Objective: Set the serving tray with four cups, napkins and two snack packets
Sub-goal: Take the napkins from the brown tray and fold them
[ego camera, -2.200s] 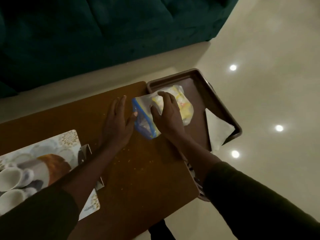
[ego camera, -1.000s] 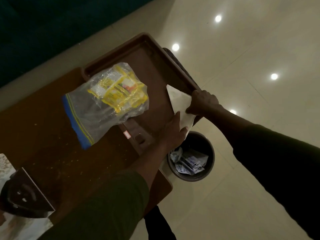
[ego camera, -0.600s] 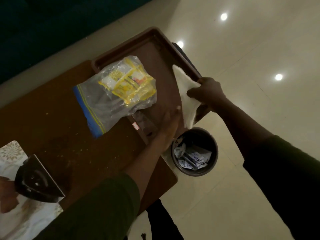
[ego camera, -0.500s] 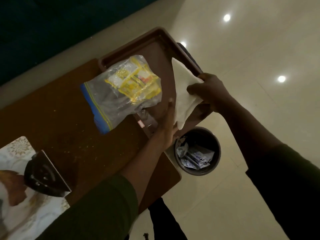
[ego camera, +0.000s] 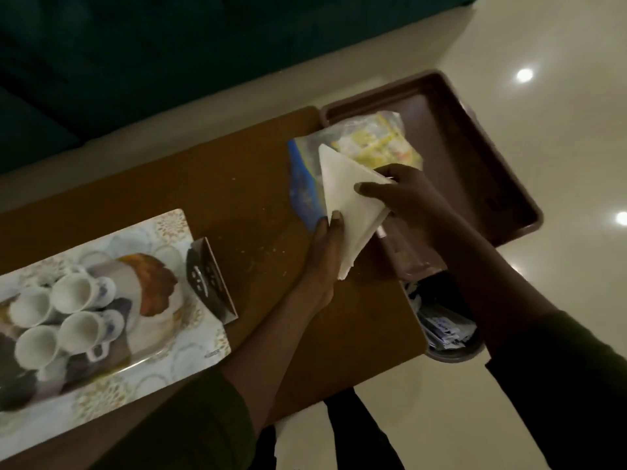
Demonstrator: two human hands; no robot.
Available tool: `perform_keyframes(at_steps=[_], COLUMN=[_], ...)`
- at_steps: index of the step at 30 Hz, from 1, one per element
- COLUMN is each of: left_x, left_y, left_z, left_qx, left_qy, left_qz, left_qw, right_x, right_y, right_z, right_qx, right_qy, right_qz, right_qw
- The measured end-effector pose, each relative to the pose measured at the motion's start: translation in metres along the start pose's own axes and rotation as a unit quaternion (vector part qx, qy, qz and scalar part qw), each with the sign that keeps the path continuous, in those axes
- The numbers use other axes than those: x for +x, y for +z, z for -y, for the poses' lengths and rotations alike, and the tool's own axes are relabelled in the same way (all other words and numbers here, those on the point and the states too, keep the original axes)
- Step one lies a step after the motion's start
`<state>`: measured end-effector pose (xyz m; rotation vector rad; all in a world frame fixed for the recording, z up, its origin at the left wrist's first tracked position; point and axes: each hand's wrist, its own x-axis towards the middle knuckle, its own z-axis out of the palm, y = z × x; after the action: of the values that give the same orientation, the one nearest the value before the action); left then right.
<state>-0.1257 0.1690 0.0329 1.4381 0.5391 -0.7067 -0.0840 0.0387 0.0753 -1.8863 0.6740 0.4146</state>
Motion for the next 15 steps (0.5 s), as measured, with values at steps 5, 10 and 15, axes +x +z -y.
perform_keyframes(at_steps=[5,10,15], left_x=[-0.015,-0.017,-0.012], left_y=[-0.054,-0.117,-0.155], left_z=[0.004,-0.001,-0.024], left_qx=[-0.162,-0.195,-0.315], left_qy=[-0.085,-0.013,-0.052], left_qz=[0.038,0.014,-0.014], left_qw=[0.982,0.981,0.948], right_x=[-0.018,-0.042,-0.072], right_y=[0.064,0.101,0.163], right_z=[0.023,0.038,0.042], right_qx=[0.017,0.036,0.028], right_qy=[-0.052,-0.079,-0.127], right_qz=[0.025,0.067,0.098], right_qw=[0.998,0.994,0.987])
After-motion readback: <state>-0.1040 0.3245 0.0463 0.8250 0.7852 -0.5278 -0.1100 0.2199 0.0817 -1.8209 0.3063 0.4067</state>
